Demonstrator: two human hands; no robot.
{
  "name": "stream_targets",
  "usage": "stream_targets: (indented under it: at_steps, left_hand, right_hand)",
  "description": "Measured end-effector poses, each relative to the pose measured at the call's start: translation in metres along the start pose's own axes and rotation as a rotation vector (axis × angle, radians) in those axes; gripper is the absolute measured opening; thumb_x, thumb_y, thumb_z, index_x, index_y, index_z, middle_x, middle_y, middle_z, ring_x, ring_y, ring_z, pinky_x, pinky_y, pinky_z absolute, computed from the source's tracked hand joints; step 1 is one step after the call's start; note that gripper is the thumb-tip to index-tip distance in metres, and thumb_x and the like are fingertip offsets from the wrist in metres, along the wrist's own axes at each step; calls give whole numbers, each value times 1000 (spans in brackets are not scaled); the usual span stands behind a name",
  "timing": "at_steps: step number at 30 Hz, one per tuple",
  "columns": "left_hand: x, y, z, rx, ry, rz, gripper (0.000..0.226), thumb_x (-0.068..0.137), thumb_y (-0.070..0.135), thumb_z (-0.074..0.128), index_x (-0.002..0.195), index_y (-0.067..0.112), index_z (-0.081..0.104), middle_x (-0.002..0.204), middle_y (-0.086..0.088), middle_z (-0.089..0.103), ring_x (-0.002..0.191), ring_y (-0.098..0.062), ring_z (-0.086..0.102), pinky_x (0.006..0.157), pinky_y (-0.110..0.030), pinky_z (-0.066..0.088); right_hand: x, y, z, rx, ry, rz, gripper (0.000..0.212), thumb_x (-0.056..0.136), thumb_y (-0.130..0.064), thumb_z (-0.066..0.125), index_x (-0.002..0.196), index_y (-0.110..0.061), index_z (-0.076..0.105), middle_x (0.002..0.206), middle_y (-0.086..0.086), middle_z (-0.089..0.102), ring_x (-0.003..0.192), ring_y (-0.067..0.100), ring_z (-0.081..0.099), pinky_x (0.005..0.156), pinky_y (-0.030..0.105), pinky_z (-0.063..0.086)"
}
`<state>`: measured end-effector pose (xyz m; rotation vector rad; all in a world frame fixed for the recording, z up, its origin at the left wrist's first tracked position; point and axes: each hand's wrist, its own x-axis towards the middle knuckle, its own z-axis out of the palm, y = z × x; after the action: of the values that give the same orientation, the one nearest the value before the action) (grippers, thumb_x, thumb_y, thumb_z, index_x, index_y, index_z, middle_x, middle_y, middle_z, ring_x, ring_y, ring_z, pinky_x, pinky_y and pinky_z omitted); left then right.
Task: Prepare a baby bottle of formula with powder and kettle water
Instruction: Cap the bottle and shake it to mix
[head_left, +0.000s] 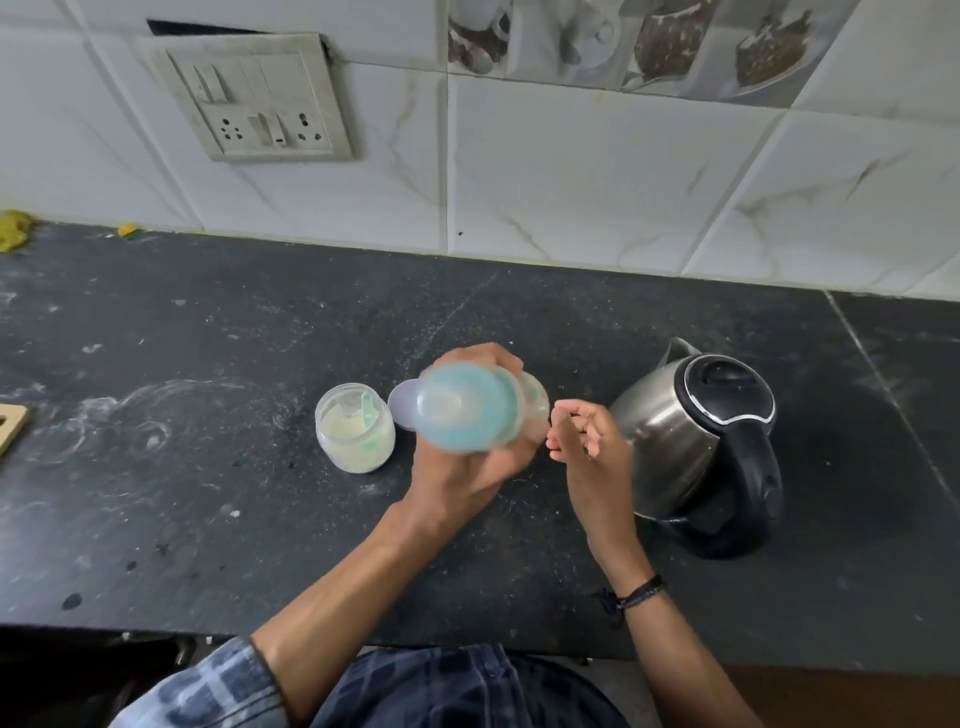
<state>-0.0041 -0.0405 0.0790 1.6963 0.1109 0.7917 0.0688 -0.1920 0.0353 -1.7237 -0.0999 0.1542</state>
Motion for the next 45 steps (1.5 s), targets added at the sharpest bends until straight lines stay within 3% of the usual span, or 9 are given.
stream_targets:
  at_steps: [4, 10, 15, 19, 23, 28, 31, 35, 45]
  left_hand:
    - [24, 10, 9, -120, 17, 271, 43, 89, 41, 78, 122, 49, 52, 113, 25, 61, 100, -2, 62, 92, -25, 48]
    - [12, -26, 0, 138, -65, -135, 50, 77, 52, 76, 110, 17, 60, 101, 7, 68, 94, -16, 65, 90, -46, 52]
    - [2, -35, 6, 297, -189, -7, 69, 77, 59, 75, 127, 15, 59, 113, 10, 68, 96, -18, 63, 82, -47, 54]
    - [2, -35, 15, 440, -204, 97, 60, 78, 60, 75, 124, 27, 55, 101, 6, 70, 82, -16, 62, 73, -37, 50]
    - [3, -36, 16, 492, -212, 56, 64, 78, 59, 75, 125, 17, 62, 108, 6, 71, 89, -18, 64, 78, -43, 52]
    - [0, -38, 14, 295, -373, -147, 93, 70, 70, 80, 148, 46, 35, 128, 31, 52, 116, -3, 52, 96, -13, 41]
    - [-4, -43, 10, 123, -390, -195, 86, 77, 51, 86, 149, 44, 39, 130, 22, 58, 116, -15, 58, 95, -23, 49]
    - [-12, -39, 11, 92, -313, -149, 72, 79, 43, 84, 143, 41, 50, 125, 21, 64, 107, -11, 64, 89, -18, 51]
    - [-16, -46, 3, 175, -210, -52, 76, 80, 48, 83, 147, 36, 50, 114, 12, 68, 97, -14, 63, 87, -27, 52]
  right_hand:
    - [0, -6, 0, 22, 28, -22, 38, 88, -62, 65, 107, -30, 72, 89, -6, 75, 84, 9, 70, 79, 30, 57]
    - [-9, -32, -5, 148, 19, -327, 40, 95, -56, 70, 127, -33, 67, 109, -5, 69, 93, 19, 68, 83, 38, 58]
    - [-8, -53, -7, -42, -212, -533, 77, 87, -65, 75, 153, -46, 41, 137, -2, 61, 121, 28, 63, 97, 35, 54]
    - [-4, -49, 0, -146, -267, -479, 83, 87, -53, 83, 155, -50, 35, 140, -8, 63, 132, 20, 60, 106, 15, 43]
    - [-3, -42, 2, -10, -202, -400, 76, 84, -47, 86, 145, -48, 40, 139, 5, 63, 125, 25, 66, 104, 39, 54]
    - [0, -53, -1, 329, 126, -305, 59, 85, -25, 83, 130, -29, 46, 125, 8, 62, 107, 16, 70, 87, 30, 59]
    - [7, -59, -6, 558, 332, -106, 44, 97, -30, 76, 130, -29, 47, 125, 6, 68, 111, 17, 71, 91, 32, 59]
    - [4, -58, 2, 561, 257, 78, 52, 99, -33, 71, 143, -23, 44, 133, 11, 64, 122, 30, 65, 109, 53, 51]
    - [5, -59, -11, 385, -107, -193, 101, 79, -10, 89, 153, -37, 27, 121, -19, 71, 107, 7, 70, 92, 36, 60]
